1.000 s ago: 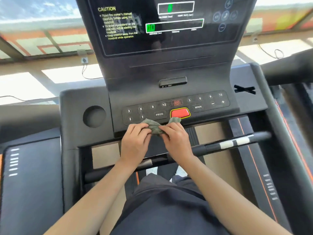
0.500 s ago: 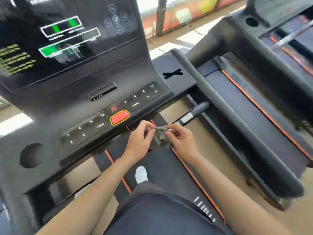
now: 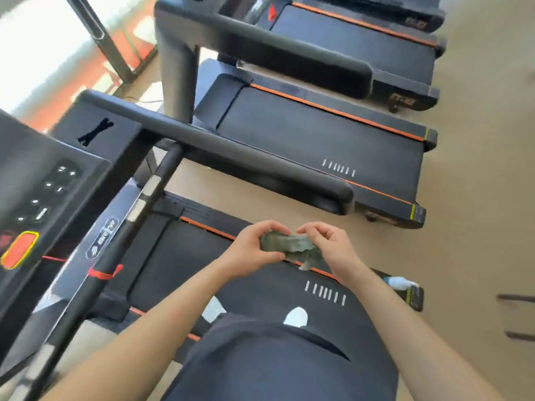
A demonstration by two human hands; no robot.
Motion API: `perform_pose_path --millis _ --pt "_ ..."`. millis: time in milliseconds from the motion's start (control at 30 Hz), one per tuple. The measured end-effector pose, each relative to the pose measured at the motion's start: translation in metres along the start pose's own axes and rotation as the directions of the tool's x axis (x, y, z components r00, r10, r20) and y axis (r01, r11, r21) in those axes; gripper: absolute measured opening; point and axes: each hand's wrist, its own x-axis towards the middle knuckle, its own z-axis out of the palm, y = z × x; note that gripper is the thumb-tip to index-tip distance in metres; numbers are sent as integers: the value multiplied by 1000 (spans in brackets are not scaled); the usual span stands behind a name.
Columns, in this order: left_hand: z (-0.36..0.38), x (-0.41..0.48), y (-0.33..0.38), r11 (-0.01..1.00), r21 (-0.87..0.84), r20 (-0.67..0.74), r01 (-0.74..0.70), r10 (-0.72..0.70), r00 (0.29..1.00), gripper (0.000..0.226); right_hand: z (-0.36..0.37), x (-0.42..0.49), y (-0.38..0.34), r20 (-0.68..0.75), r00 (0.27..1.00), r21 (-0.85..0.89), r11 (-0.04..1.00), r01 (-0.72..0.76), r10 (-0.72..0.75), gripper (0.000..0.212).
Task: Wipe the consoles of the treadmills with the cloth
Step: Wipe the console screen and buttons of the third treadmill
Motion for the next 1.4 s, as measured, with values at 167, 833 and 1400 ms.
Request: perform_pose_path --millis 167,833,1400 --pt "92 49 28 984 174 63 -45 35 997 19 -112 -53 31 25 999 -241 970 -35 42 40" --pt "248 284 124 964 239 234 -112 55 971 19 -361 -11 42 -557 829 25 999 -39 46 13" --pt "194 488 219 996 -19 -142 -89 85 986 19 -500 220 -142 -409 892 -353 935 37 -190 15"
